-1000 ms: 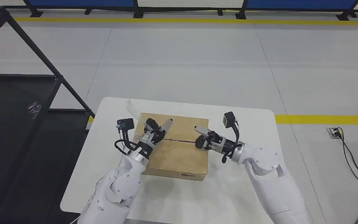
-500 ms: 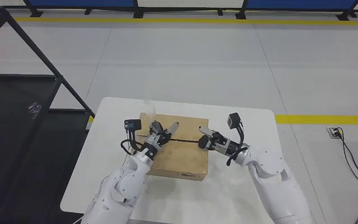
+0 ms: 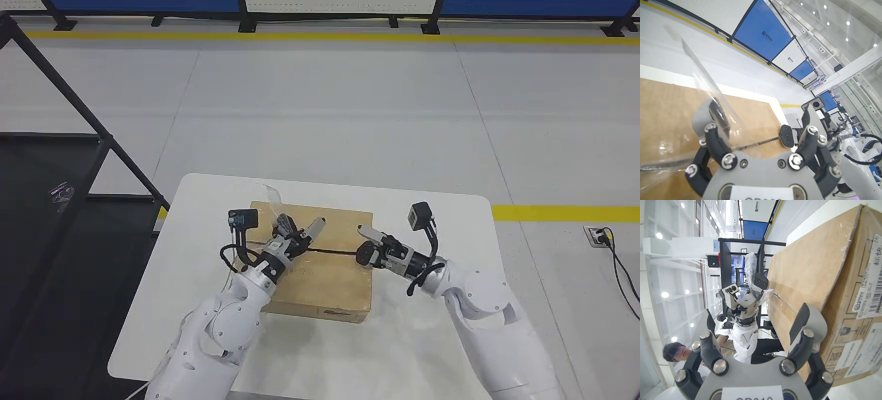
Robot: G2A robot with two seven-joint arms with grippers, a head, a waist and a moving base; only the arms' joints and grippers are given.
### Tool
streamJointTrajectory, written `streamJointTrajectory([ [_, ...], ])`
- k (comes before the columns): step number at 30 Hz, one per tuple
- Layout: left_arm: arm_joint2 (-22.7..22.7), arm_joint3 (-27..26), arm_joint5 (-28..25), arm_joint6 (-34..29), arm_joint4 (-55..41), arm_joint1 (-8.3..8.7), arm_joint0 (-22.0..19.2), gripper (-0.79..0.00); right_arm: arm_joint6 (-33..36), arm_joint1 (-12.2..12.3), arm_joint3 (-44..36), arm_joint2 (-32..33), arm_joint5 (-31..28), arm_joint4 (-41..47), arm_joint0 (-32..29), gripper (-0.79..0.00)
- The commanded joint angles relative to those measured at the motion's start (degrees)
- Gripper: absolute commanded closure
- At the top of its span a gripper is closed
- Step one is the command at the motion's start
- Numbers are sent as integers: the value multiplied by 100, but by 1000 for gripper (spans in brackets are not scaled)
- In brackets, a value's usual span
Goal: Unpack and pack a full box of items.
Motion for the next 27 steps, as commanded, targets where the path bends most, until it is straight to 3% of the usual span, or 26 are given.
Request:
streamJointTrajectory([
  [1,36,-12,20,49,94,-12,1,-785,-2,10,-7,11,-7,20,-12,-785],
  [18,195,-193,-124,205,535,-88,-9,-785,-40,71,84,14,-99,166,0,-785],
  [27,73,-572,-240,109,379,-104,36,-785,-14,91,238,-24,-160,261,67,-785],
])
